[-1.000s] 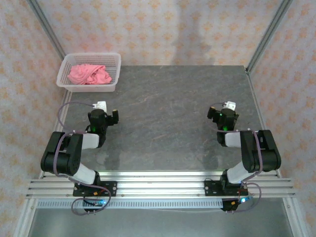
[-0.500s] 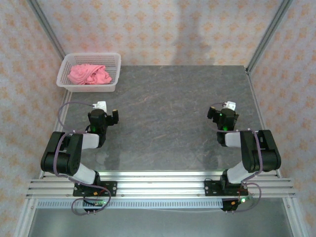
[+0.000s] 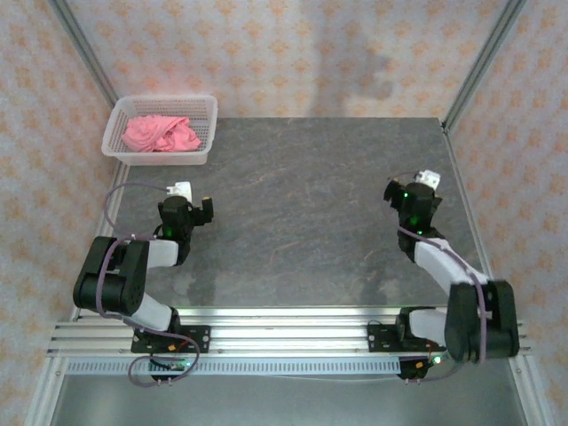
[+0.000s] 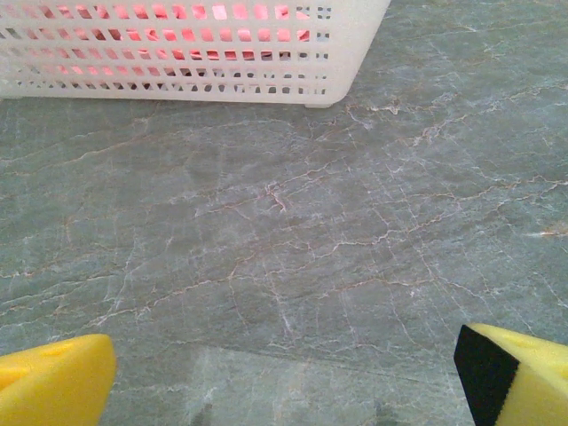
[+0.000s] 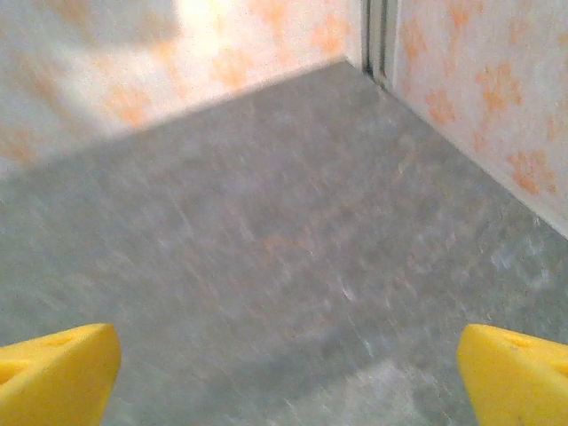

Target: Fold the inside-out t-shirt

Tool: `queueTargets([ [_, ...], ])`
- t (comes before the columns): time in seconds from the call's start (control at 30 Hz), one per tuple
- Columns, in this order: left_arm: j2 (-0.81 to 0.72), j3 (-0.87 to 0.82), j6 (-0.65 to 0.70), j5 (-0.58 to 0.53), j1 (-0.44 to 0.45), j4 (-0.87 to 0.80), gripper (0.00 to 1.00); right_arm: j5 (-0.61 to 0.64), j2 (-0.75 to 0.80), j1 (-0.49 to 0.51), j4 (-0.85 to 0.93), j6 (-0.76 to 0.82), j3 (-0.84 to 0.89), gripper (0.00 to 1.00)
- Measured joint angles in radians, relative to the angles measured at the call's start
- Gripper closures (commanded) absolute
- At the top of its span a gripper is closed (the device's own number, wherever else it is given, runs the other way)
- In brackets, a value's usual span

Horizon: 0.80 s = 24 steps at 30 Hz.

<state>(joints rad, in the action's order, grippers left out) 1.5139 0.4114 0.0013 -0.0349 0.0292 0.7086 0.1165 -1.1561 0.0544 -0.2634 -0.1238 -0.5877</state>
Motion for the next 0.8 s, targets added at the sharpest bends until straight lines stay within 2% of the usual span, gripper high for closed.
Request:
queueTargets([
  [0.13,-0.009,0.014,-0.003,-0.012,0.000,-0.038,0.00,-0.009,0.106,0.089,0.283,-0.178,-0.218,0.05],
  [0.23,-0.071,0.098,-0.034,-0.071,0.002,-0.211,0.00,-0.027,0.087,0.223,0.480,-0.256,-0.373,0.03],
  [0.33,-0.150,0.275,-0.103,-0.119,0.001,-0.424,0.00,-0.055,0.019,0.343,0.648,-0.301,-0.503,0.03],
  [0.43,-0.160,0.517,-0.222,-0.132,-0.003,-0.602,0.00,-0.071,-0.074,0.417,0.766,-0.333,-0.612,0.02],
  [0.53,-0.035,0.866,-0.380,-0.130,-0.029,-0.827,0.00,-0.089,-0.168,0.445,0.837,-0.356,-0.698,0.01],
  [0.67,0.251,1.368,-0.581,-0.099,-0.096,-1.164,0.07,-0.095,-0.265,0.447,0.922,-0.379,-0.787,0.00],
  [0.8,0.530,1.706,-0.753,-0.039,-0.169,-1.374,0.11,-0.090,-0.304,0.448,0.980,-0.398,-0.835,0.00],
])
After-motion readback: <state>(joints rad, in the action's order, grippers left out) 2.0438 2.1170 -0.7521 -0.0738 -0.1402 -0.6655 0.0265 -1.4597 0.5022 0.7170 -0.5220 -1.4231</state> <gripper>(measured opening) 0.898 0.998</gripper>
